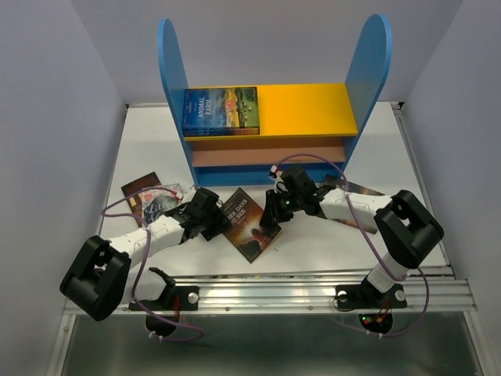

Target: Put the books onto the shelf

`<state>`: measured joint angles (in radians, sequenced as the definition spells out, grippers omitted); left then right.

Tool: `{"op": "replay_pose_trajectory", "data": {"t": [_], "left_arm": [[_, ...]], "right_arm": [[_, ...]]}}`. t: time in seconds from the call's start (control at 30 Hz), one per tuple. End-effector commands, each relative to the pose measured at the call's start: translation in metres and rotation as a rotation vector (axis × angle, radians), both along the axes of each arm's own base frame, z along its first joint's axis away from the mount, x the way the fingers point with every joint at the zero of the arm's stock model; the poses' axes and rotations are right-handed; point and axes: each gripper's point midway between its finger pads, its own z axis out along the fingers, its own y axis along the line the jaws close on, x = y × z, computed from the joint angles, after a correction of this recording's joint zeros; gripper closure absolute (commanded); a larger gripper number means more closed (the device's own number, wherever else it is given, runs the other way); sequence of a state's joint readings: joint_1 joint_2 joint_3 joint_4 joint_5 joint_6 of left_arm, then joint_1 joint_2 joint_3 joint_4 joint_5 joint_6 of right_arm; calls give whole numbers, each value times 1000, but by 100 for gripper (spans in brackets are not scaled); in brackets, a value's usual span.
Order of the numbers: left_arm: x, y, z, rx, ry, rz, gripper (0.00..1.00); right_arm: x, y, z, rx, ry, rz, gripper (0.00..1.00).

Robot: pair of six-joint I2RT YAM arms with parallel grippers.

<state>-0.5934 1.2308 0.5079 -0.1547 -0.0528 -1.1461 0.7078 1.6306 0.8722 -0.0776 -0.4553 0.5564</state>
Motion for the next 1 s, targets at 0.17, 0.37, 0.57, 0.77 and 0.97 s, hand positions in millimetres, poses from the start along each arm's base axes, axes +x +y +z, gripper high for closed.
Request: {"op": "replay_pose_trajectory", "data": {"t": [0.17, 0.37, 0.57, 0.77, 0.97], "left_arm": [[-4, 1, 8, -7, -30, -36, 35], [15, -33, 80, -58, -303, -218, 7], [17, -58, 158, -59, -612, -402, 1], [11, -79, 195, -137, -788, -522, 1], [-20, -95, 176, -119, -815, -727, 1]], "right_arm": [[17, -1, 9, -43, -68, -36, 99], [31, -15, 53, 27, -97, -96, 99], [37, -26, 111, 143, -153, -96, 99], [41, -30, 146, 218, -169, -74, 99], [42, -31, 173, 292, -147, -69, 99]]}}
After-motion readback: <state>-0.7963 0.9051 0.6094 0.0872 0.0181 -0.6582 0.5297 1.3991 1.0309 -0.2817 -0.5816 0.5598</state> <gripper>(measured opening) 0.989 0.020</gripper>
